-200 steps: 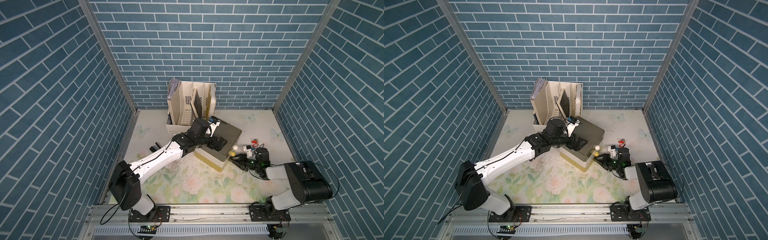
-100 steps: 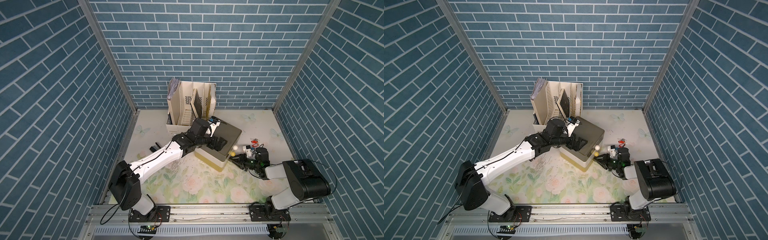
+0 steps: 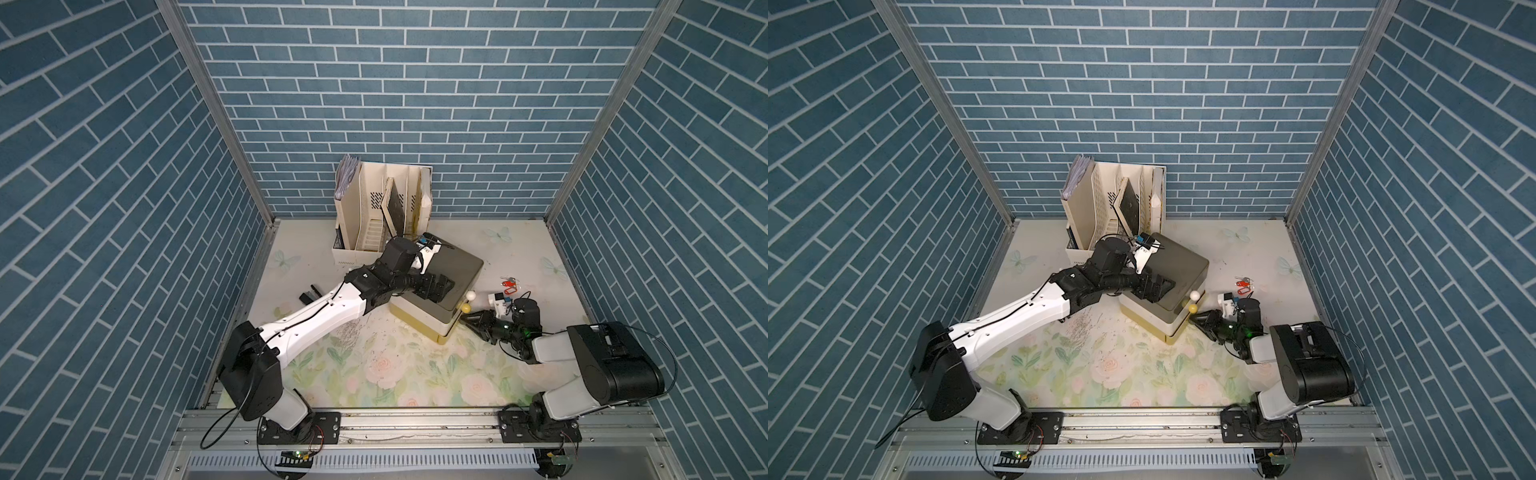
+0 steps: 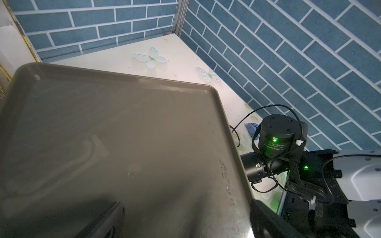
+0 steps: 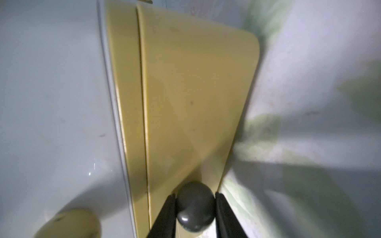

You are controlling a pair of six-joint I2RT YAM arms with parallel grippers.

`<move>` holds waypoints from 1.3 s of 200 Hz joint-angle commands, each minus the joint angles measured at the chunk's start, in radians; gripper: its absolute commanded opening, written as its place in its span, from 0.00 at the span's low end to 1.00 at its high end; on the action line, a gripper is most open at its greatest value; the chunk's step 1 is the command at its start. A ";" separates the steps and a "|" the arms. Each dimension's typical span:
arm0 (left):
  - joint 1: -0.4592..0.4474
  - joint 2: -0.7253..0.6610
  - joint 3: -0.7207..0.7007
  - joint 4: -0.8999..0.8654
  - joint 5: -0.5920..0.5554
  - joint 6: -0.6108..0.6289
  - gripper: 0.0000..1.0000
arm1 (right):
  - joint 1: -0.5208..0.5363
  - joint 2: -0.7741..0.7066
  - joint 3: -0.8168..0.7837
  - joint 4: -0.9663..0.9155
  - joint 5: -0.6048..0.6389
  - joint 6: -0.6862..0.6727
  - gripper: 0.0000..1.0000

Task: Take the keys out of the drawer
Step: Open the drawer in the storage box.

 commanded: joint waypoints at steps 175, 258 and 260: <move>-0.003 0.035 -0.006 -0.076 -0.002 -0.008 1.00 | -0.284 -0.433 -0.096 -0.677 -0.015 -0.363 0.24; -0.004 0.035 -0.015 -0.056 0.003 -0.012 1.00 | -0.277 -0.569 0.210 -1.095 0.135 -0.508 0.43; -0.004 0.036 -0.015 -0.055 0.003 -0.013 1.00 | -0.276 -0.568 0.219 -1.103 0.135 -0.513 0.43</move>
